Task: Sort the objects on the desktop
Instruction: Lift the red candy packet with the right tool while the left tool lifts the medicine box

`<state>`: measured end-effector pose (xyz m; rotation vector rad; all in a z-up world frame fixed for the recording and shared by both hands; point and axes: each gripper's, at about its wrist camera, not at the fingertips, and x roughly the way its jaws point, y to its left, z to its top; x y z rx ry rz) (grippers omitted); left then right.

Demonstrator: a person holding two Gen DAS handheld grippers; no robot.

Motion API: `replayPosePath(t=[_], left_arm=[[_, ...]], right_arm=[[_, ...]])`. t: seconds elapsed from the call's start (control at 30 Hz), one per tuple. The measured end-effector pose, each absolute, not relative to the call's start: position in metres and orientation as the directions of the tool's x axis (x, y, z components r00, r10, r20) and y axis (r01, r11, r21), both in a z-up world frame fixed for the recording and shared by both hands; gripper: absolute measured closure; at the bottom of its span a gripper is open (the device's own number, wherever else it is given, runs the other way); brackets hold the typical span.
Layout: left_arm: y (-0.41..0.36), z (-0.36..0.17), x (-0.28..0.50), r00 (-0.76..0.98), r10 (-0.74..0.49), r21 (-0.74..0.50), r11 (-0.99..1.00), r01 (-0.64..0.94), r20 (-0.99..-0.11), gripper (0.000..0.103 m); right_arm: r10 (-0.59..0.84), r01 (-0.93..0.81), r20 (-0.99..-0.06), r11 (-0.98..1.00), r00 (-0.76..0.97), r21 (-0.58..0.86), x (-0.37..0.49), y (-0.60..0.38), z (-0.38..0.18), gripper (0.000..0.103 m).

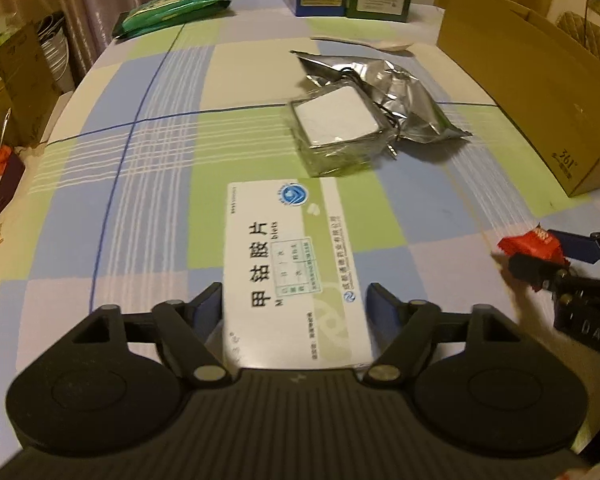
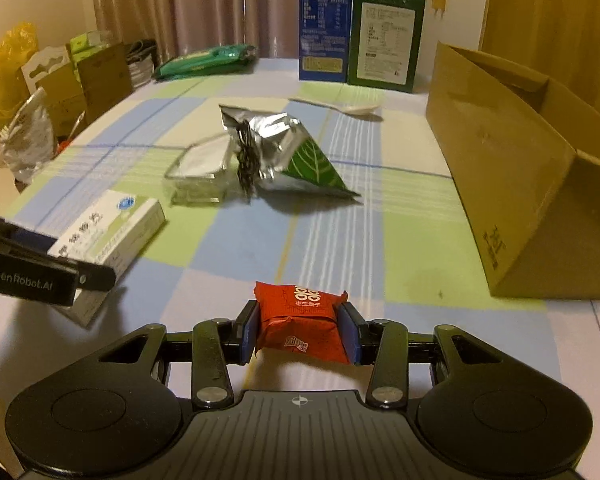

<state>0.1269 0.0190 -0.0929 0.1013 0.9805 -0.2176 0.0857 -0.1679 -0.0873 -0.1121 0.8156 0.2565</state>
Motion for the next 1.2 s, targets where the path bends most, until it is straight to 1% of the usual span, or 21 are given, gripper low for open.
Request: replayPosePath(t=[0.07, 0.13, 0.17, 0.23, 0.27, 0.37, 0.47, 0.53, 0.57, 0.67, 0.7, 0.97, 1.2], left_arm=[[0.017, -0.093, 0.130, 0.551, -0.133, -0.006, 0.974, 0.226, -0.824, 0.026], [0.016, -0.094, 0.131, 0.557, -0.136, -0.012, 0.975, 0.221, -0.820, 0.025], [0.016, -0.094, 0.132, 0.556, -0.137, -0.014, 0.975, 0.220, -0.820, 0.024], [0.015, -0.097, 0.134, 0.550, -0.135, -0.012, 0.975, 0.221, -0.824, 0.024], [0.015, -0.098, 0.135, 0.547, -0.134, -0.012, 0.975, 0.221, -0.826, 0.024], [0.014, -0.100, 0.136, 0.542, -0.134, -0.013, 0.975, 0.220, -0.830, 0.023], [0.013, -0.100, 0.136, 0.542, -0.135, -0.013, 0.975, 0.223, -0.830, 0.023], [0.012, -0.100, 0.137, 0.542, -0.137, -0.016, 0.975, 0.222, -0.829, 0.023], [0.012, -0.100, 0.137, 0.543, -0.137, -0.017, 0.975, 0.221, -0.828, 0.022], [0.013, -0.100, 0.137, 0.543, -0.140, -0.021, 0.976, 0.219, -0.828, 0.022], [0.013, -0.100, 0.137, 0.542, -0.140, -0.023, 0.976, 0.217, -0.829, 0.022], [0.015, -0.098, 0.140, 0.552, -0.145, -0.037, 0.979, 0.202, -0.821, 0.021], [0.019, -0.101, 0.146, 0.554, -0.141, -0.048, 0.983, 0.179, -0.821, 0.022]], right_arm=[[0.181, -0.285, -0.733, 0.958, 0.655, -0.017, 0.084, -0.167, -0.090, 0.063], [0.185, -0.298, -0.732, 0.954, 0.655, -0.025, 0.083, -0.165, -0.093, 0.060], [0.185, -0.300, -0.733, 0.954, 0.655, -0.027, 0.082, -0.165, -0.094, 0.056], [0.176, -0.292, -0.733, 0.956, 0.657, -0.033, 0.082, -0.165, -0.096, 0.040], [0.170, -0.285, -0.731, 0.958, 0.661, -0.035, 0.081, -0.166, -0.097, 0.028], [0.176, -0.260, -0.736, 0.966, 0.654, 0.000, 0.082, -0.170, -0.098, 0.027], [0.181, -0.236, -0.756, 0.971, 0.629, 0.036, 0.084, -0.173, -0.101, 0.028], [0.172, -0.237, -0.750, 0.971, 0.638, 0.021, 0.082, -0.170, -0.101, 0.037], [0.173, -0.241, -0.744, 0.970, 0.645, 0.017, 0.081, -0.169, -0.100, 0.045], [0.171, -0.234, -0.736, 0.972, 0.655, 0.018, 0.081, -0.168, -0.100, 0.052], [0.172, -0.234, -0.735, 0.972, 0.656, 0.018, 0.080, -0.168, -0.100, 0.058], [0.179, -0.236, -0.728, 0.972, 0.662, 0.025, 0.079, -0.167, -0.097, 0.064], [0.183, -0.242, -0.719, 0.970, 0.670, 0.022, 0.079, -0.164, -0.095, 0.064]])
